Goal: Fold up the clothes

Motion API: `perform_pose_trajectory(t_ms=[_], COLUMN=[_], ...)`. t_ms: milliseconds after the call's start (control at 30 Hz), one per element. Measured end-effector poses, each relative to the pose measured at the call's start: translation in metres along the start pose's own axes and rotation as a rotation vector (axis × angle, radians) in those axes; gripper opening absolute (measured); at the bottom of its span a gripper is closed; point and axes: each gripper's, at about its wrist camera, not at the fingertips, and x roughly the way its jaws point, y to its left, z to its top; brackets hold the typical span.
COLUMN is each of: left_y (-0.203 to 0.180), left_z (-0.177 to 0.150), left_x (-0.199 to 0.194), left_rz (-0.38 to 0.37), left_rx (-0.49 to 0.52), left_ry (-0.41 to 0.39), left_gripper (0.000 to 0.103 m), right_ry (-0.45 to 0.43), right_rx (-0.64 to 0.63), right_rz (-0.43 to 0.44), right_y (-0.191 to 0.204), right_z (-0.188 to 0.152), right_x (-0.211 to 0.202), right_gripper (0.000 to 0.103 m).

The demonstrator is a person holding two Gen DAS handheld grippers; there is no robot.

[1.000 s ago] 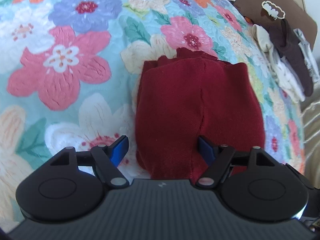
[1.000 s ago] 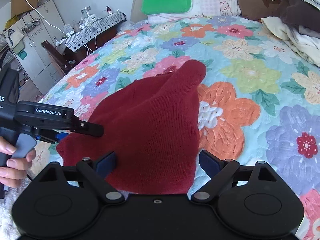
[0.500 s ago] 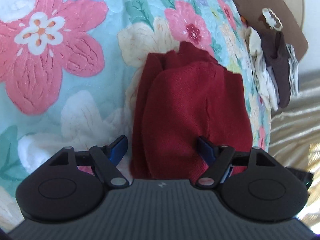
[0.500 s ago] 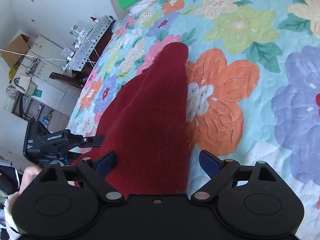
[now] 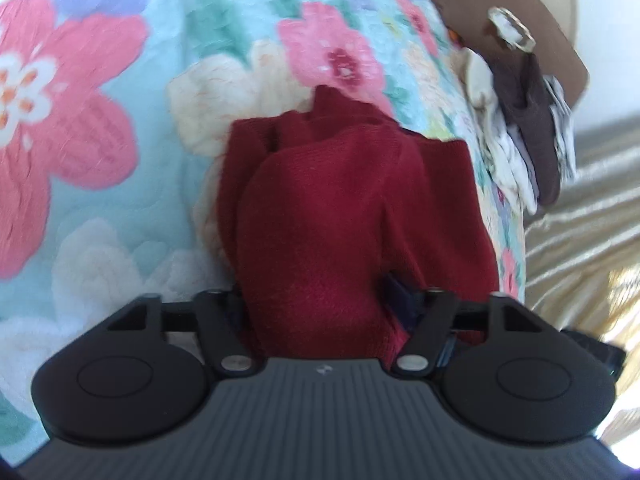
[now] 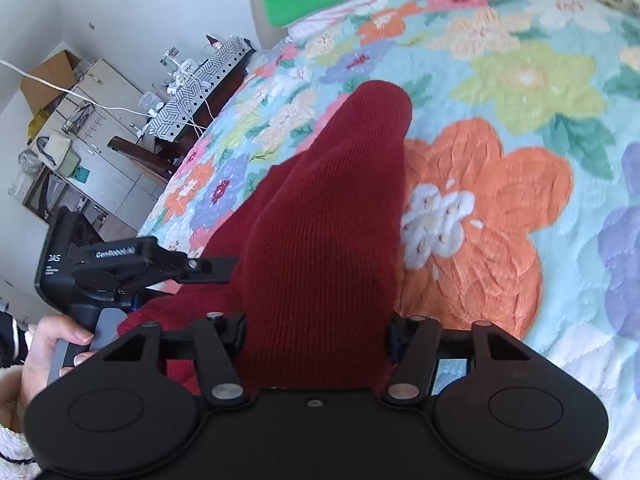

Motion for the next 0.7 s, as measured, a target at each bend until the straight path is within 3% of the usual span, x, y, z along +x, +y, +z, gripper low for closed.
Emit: perform_pose_trajectory(t_ms=[67, 167, 267, 367, 433, 500, 633, 700], left_y=[-0.014, -0.035, -0.049, -0.065, -0.077, -0.085, -0.092, -0.081], left_z=[-0.003, -0.008, -0.007, 0.000, 0.002, -0.004, -0.011, -0.014], left_x=[-0.005, -0.012, -0.008, 0.011, 0.032, 0.045, 0.040, 0.037], left_rz=[-0.034, -0.074, -0.116, -0.083, -0.010, 0.074, 0.149, 0.158], left_rx=[0.079, 0.178, 0.200, 0.226, 0.248, 0.279, 0.324, 0.295], left_ry=[-0.032, -0.078, -0.089, -0.055, 0.002, 0.037, 0.010, 0.006], left_gripper=[0.035, 0.034, 0.034, 0.034, 0.036, 0.042, 0.060, 0.080], right_ry=[-0.028, -0.082, -0.115, -0.124, -0.098, -0.063, -0.068, -0.067], right_rx=[-0.047, -0.110, -0.137, -0.128, -0.115, -0.102, -0.007, 0.036], right_rz=[-0.031, -0.070, -0.120, -0.192, -0.262, -0.319, -0.276, -0.268], right_y=[0.010, 0.024, 0.027, 0.016, 0.003, -0.009, -0.026, -0.031], right_z=[0.002, 0.005, 0.010, 0.009, 0.007, 0.005, 0.002, -0.001], right_x=[-0.009, -0.028, -0.049, -0.059, -0.056, -0.049, -0.052, -0.055], right_gripper=[0.058, 0.057, 0.057, 0.057, 0.057, 0.057, 0.063, 0.068])
